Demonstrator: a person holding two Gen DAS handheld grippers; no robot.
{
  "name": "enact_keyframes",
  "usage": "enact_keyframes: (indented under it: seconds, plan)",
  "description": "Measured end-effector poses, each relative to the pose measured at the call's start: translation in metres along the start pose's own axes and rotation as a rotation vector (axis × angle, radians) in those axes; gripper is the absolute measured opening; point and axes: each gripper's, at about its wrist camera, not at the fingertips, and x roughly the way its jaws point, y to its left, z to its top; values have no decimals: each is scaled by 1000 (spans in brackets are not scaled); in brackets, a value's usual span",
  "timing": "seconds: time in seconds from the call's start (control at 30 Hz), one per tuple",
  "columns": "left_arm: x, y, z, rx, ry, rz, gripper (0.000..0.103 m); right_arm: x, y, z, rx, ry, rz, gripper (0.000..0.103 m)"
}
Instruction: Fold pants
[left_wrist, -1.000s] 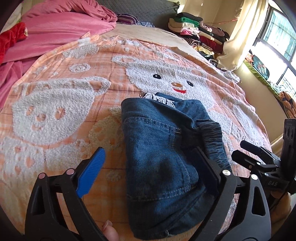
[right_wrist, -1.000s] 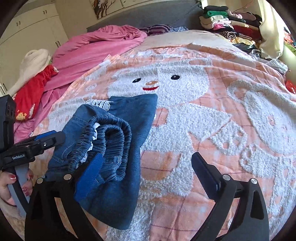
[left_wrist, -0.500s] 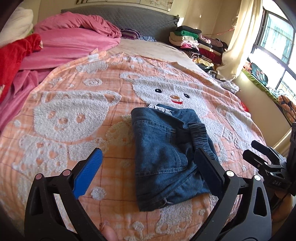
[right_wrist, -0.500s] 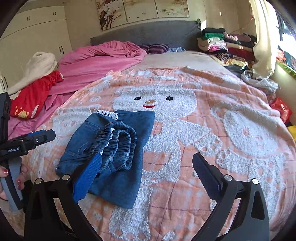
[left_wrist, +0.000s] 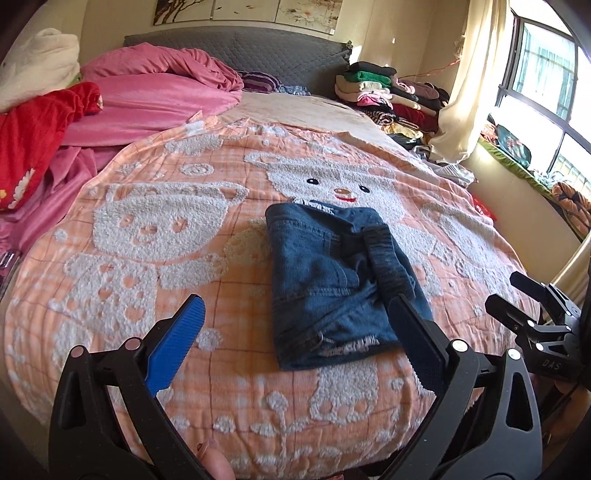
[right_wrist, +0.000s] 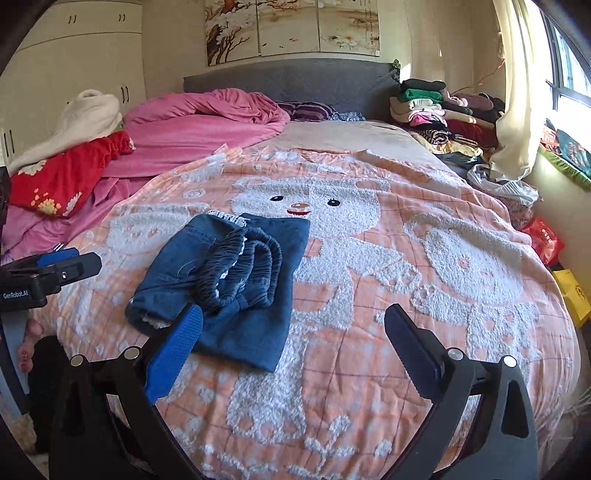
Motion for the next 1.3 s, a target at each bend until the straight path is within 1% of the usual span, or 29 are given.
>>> enact_keyframes:
  seconds: [0.3, 0.6, 0.77, 0.93, 1.3]
  plan:
    - [-5, 4, -25, 13, 25, 18, 93, -10, 17, -22, -11, 12, -17, 98]
    - [-7, 8, -47, 1, 65, 27, 93, -16, 26, -32, -6, 11, -3, 98]
    - [-7, 7, -59, -7, 82, 26, 93, -19, 27, -39, 22, 18, 11, 98]
    - [-5, 4, -63, -11, 97, 21, 93, -19, 29, -42, 28, 26, 16, 98]
    - [-7, 9, -58, -26, 92, 45, 93, -18, 31, -46, 31, 34, 19, 98]
